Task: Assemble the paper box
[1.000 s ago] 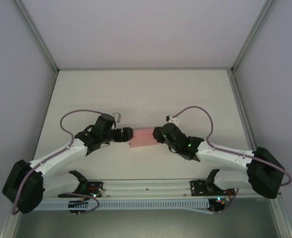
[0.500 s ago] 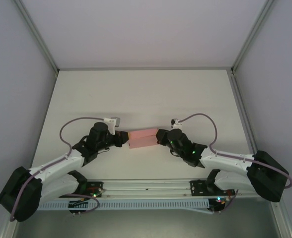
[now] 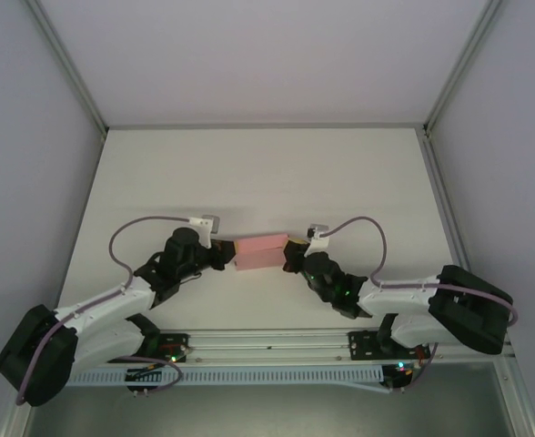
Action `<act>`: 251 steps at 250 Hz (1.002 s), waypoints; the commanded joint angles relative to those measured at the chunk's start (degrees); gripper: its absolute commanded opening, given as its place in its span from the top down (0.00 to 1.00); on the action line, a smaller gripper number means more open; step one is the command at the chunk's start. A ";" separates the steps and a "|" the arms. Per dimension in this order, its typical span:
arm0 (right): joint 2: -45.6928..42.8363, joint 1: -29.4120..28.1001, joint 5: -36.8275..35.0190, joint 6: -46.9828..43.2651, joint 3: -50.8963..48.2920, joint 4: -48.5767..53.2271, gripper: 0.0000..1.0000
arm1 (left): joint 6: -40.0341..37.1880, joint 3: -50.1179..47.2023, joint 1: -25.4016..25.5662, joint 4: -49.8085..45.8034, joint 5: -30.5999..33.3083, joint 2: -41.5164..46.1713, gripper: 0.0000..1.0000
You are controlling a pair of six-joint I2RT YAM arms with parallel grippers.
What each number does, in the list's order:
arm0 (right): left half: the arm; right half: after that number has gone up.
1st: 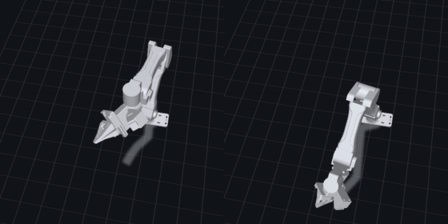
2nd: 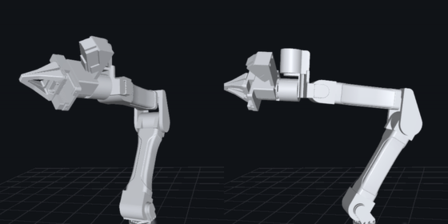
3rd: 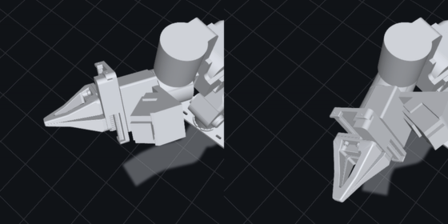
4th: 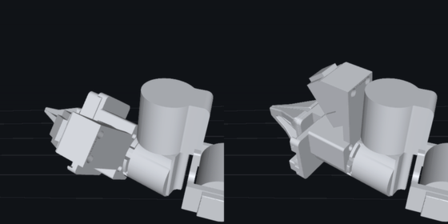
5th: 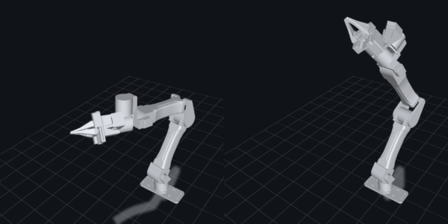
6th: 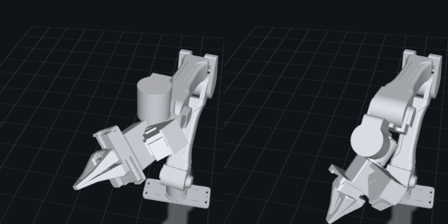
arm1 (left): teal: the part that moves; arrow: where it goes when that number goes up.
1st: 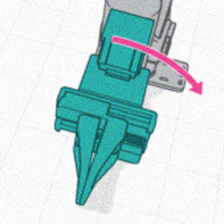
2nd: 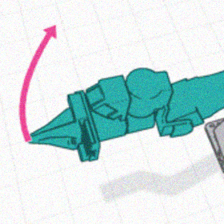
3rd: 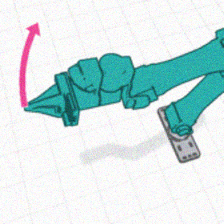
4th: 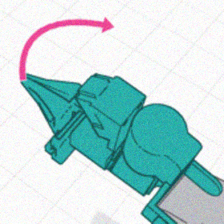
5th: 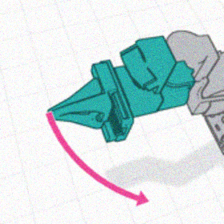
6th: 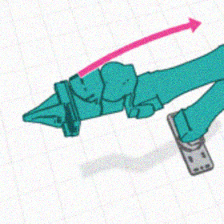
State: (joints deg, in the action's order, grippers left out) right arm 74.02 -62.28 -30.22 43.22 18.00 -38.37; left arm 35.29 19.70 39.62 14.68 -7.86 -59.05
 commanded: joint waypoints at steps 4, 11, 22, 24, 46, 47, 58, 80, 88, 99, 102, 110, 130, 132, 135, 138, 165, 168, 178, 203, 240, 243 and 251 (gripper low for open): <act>5.45 -2.52 2.18 -3.30 -3.27 24.21 1.00 | -2.70 -0.82 0.96 -14.89 2.84 -2.74 0.77; 4.85 -2.55 2.05 -3.06 -2.65 24.84 1.00 | -2.66 0.19 0.94 -15.52 2.89 -2.75 0.77; 3.15 -2.58 2.26 -2.31 -1.17 26.56 1.00 | -3.59 2.14 0.96 -16.64 2.19 -2.95 0.76; 2.80 -2.56 2.16 -2.25 -0.85 27.04 1.00 | -3.68 2.57 0.92 -16.90 2.16 -2.99 0.75; -1.35 -2.52 2.33 -1.23 3.59 31.44 0.84 | -4.17 7.33 0.97 -19.38 2.50 -3.61 0.72; -1.43 -2.55 2.34 -1.22 3.78 31.65 0.83 | -4.17 7.52 0.98 -19.45 2.50 -3.61 0.71; -2.82 -2.45 2.27 -1.50 6.37 33.42 0.74 | -3.96 9.65 0.99 -19.86 3.23 -3.93 0.65; -3.88 -1.77 0.52 -1.93 12.86 39.39 0.65 | -3.90 14.43 0.93 -21.27 5.22 -5.05 0.46; -3.87 -1.08 0.76 -2.36 15.31 41.53 0.64 | -3.99 16.02 0.94 -21.82 5.32 -5.48 0.44; -3.63 -0.12 0.34 -2.14 18.39 44.34 0.63 | -4.76 17.96 0.97 -22.33 5.29 -5.69 0.31; -3.55 0.15 0.34 -2.14 19.14 44.81 0.63 | -4.79 18.53 0.99 -22.64 5.31 -5.77 0.29; -3.44 0.85 0.51 -2.35 20.82 45.94 0.59 | -4.66 19.85 0.86 -23.54 5.73 -5.81 0.29; -3.48 3.02 1.09 -2.52 24.30 48.56 0.48 | -5.76 22.95 0.80 -25.95 7.99 -5.60 0.23; -3.58 3.17 1.16 -2.64 24.57 48.67 0.47 | -5.76 23.21 0.81 -26.28 8.46 -5.56 0.20; -3.72 3.40 1.18 -2.82 24.95 48.99 0.46 | -5.64 23.60 0.68 -26.69 9.11 -5.46 0.15; -3.81 3.74 1.35 -2.94 25.36 49.22 0.44 | -5.66 23.96 0.58 -27.09 9.76 -5.38 0.08; -5.26 6.42 6.85 -11.02 25.60 44.88 0.28 | -4.35 25.65 -1.97 -29.85 14.17 -4.21 0.00; -5.40 6.85 8.85 -13.02 25.33 43.57 0.26 | -4.47 25.65 -2.39 -30.00 14.18 -4.09 0.00; -5.59 8.62 19.04 -21.84 24.36 39.44 0.16 | -4.41 25.86 -3.75 -31.09 14.85 -3.74 0.00; -4.23 10.73 41.56 -46.62 26.10 42.18 0.00 | -4.86 25.17 -6.34 -32.90 16.99 -2.38 0.00; 0.75 10.95 42.67 -68.36 32.34 52.09 0.00 | -5.32 23.07 -9.04 -34.33 18.05 -0.51 0.00; 1.33 10.95 42.74 -69.68 33.01 53.06 0.00 | -5.24 22.90 -9.15 -34.38 18.05 -0.42 0.00; 2.98 10.96 43.23 -72.50 35.09 55.74 0.00 | -5.00 22.39 -9.52 -34.56 18.05 -0.08 0.00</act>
State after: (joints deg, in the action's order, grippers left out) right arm 72.95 -51.64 4.01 -4.69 47.13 8.21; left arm 30.87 43.92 31.62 -16.56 7.62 -61.10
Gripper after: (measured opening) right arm 0.997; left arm 0.996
